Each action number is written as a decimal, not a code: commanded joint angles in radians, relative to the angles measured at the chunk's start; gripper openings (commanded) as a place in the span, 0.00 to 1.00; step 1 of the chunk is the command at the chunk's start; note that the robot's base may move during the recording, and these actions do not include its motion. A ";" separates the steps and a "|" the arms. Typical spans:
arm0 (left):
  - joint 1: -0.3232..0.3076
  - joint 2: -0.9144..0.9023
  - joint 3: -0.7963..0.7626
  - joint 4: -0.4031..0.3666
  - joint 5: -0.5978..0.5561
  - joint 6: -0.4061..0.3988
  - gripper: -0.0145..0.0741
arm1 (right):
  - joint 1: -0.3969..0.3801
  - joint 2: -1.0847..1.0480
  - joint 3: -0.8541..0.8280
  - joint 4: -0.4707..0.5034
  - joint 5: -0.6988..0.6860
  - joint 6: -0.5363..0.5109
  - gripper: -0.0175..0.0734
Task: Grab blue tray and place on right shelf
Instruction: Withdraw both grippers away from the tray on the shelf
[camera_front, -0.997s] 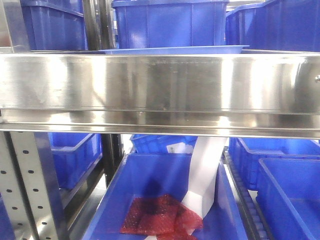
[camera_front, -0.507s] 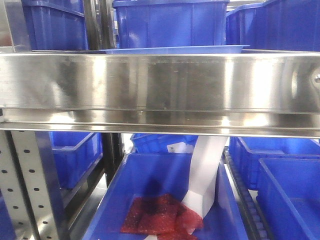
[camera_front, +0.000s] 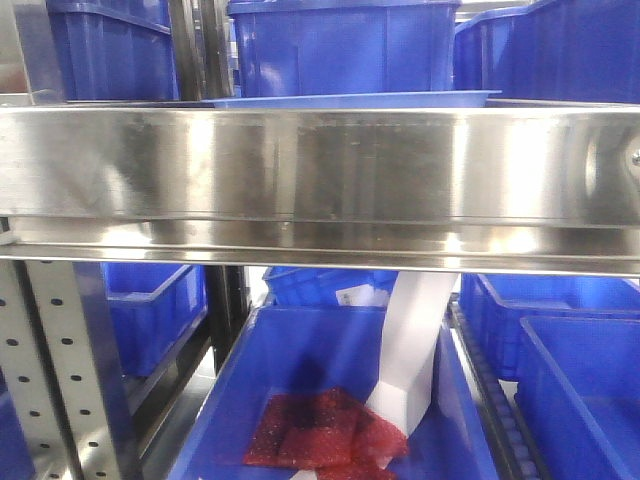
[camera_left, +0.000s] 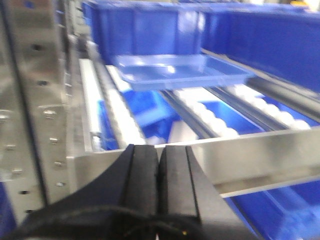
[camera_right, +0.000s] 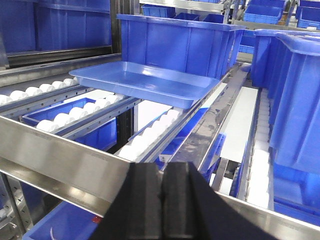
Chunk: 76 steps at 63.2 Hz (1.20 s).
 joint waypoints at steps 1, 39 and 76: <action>0.064 -0.048 -0.007 -0.006 -0.088 0.005 0.11 | 0.001 0.010 -0.024 -0.017 -0.093 -0.012 0.25; 0.470 -0.334 0.523 -0.064 -0.335 0.027 0.11 | 0.001 0.011 -0.024 -0.017 -0.093 -0.012 0.25; 0.470 -0.334 0.526 -0.064 -0.357 0.027 0.11 | 0.001 0.011 -0.024 -0.017 -0.093 -0.012 0.25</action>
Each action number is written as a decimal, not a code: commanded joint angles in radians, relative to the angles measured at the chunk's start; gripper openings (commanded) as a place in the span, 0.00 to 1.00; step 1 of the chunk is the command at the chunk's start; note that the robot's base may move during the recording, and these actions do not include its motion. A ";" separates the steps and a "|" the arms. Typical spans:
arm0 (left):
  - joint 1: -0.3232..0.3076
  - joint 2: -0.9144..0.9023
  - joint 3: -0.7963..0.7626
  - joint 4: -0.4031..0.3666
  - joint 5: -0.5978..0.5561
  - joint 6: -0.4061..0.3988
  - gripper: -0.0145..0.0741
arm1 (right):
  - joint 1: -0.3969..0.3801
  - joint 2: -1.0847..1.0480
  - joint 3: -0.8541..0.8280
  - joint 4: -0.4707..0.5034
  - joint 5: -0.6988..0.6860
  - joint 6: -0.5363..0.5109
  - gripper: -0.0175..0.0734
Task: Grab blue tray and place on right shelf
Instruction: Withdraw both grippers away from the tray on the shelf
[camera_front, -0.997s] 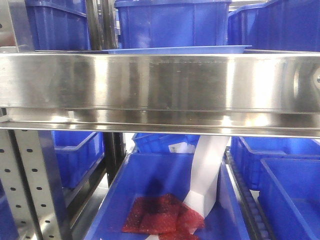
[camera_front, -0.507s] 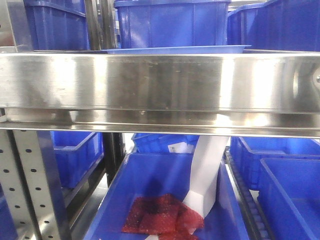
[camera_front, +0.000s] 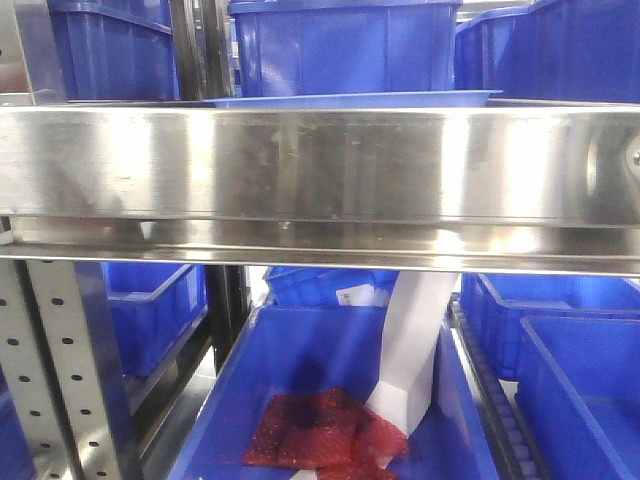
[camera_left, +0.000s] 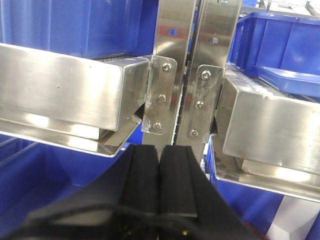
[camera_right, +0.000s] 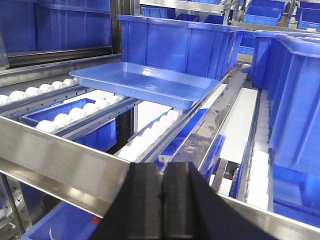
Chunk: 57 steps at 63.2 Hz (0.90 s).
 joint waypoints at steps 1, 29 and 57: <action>0.000 -0.012 0.030 -0.006 -0.095 0.004 0.11 | 0.001 0.011 -0.024 -0.017 -0.090 -0.008 0.25; 0.000 -0.012 0.030 -0.006 -0.095 0.004 0.11 | -0.200 -0.030 0.095 0.131 -0.162 -0.140 0.25; 0.000 -0.012 0.030 -0.006 -0.095 0.004 0.11 | -0.430 -0.229 0.443 0.236 -0.446 -0.175 0.25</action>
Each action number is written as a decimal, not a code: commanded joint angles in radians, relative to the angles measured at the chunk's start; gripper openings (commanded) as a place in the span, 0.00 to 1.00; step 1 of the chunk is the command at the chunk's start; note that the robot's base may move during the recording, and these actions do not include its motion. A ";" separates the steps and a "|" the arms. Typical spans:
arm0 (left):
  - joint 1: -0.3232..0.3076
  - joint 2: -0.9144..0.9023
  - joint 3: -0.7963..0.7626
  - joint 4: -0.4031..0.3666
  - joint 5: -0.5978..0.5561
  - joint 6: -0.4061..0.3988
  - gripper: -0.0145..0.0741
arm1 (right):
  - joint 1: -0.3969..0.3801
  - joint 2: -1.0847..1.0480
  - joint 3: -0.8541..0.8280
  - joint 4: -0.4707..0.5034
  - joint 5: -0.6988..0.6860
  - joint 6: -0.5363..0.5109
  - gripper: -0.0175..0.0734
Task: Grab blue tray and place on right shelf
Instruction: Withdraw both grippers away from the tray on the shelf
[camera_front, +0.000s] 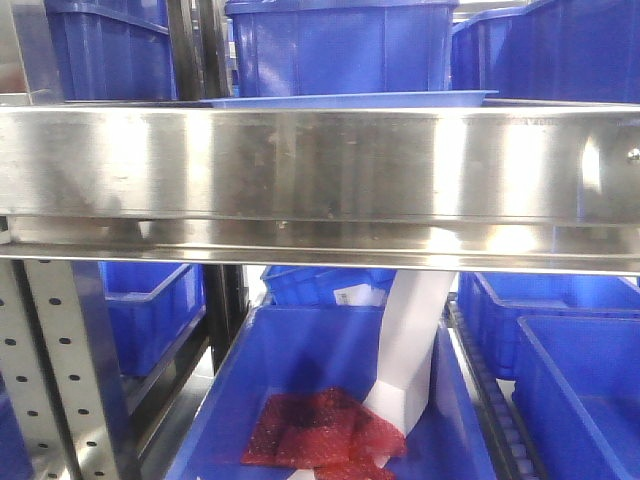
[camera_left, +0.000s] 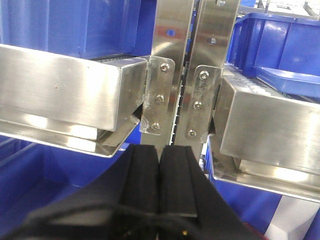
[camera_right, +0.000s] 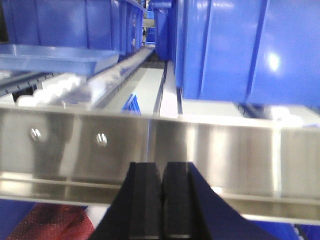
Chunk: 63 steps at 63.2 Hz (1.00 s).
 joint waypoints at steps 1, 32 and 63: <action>0.000 -0.012 0.030 -0.005 -0.092 0.004 0.11 | -0.006 -0.021 0.024 0.038 -0.202 0.007 0.25; 0.000 -0.012 0.030 -0.005 -0.092 0.004 0.11 | -0.006 -0.021 0.019 0.043 -0.210 0.010 0.25; 0.000 -0.012 0.030 -0.005 -0.092 0.004 0.11 | -0.006 -0.021 0.019 0.043 -0.209 0.010 0.25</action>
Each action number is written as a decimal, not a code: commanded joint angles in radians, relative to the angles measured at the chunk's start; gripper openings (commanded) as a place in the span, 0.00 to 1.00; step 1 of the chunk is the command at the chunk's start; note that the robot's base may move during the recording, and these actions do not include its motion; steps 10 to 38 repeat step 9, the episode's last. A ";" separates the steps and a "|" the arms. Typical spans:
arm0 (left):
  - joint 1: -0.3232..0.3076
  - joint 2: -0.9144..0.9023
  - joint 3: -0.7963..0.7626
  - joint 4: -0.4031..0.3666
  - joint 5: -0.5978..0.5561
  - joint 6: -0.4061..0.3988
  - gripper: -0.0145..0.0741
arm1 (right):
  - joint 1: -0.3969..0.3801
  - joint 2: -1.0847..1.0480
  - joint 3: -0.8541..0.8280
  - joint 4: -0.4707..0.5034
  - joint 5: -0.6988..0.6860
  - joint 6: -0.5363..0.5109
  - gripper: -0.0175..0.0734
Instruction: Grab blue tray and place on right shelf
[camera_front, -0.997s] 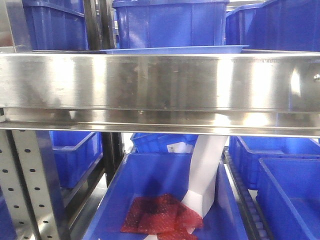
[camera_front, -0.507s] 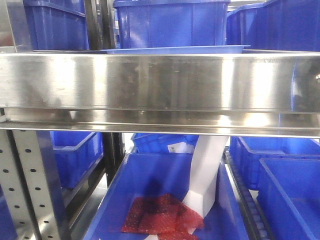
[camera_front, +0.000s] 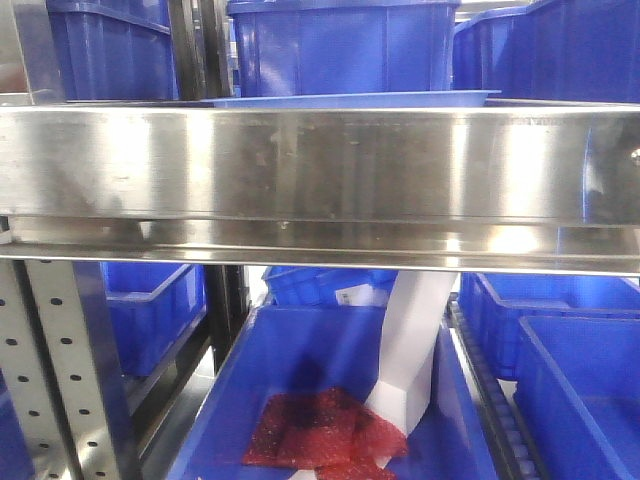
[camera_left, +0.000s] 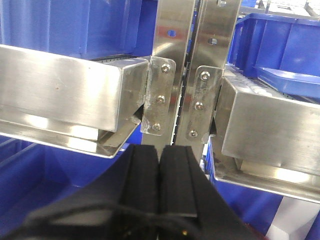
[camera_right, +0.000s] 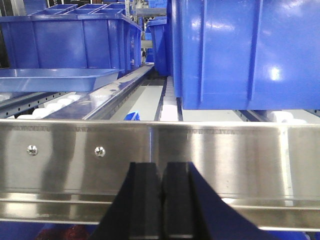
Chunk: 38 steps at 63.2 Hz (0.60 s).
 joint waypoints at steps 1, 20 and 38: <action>0.000 -0.012 0.030 -0.005 -0.092 0.004 0.11 | -0.004 -0.019 -0.023 0.005 -0.094 0.001 0.25; 0.000 -0.012 0.030 -0.005 -0.092 0.004 0.11 | -0.004 -0.019 -0.023 0.005 -0.094 0.001 0.25; 0.000 -0.012 0.030 -0.005 -0.092 0.004 0.11 | -0.004 -0.019 -0.023 0.005 -0.094 0.001 0.25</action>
